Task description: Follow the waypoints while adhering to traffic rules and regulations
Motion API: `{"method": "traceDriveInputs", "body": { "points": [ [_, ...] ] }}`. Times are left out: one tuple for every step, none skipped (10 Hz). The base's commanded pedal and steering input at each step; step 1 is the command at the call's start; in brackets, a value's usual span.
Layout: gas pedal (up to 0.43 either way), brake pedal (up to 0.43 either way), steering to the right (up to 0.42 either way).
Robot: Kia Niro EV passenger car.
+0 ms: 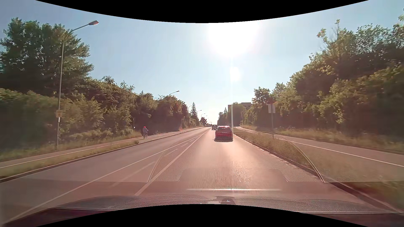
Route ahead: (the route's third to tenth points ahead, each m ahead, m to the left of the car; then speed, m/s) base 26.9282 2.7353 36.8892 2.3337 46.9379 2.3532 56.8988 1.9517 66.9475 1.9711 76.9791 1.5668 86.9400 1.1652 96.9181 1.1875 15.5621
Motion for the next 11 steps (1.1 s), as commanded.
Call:
{"method": "traceDriveInputs", "body": {
  "points": [
    [0.220, 0.006, 0.000],
    [0.220, 0.006, 0.000],
    [0.220, 0.006, 0.000],
    [0.220, 0.000, 0.000],
    [0.220, 0.006, 0.000],
    [0.220, 0.006, 0.002],
    [0.220, 0.006, 0.002],
    [0.220, 0.006, 0.002],
    [0.220, 0.006, 0.002],
    [0.220, 0.006, 0.002],
    [0.220, 0.000, 0.001]
  ]
}}
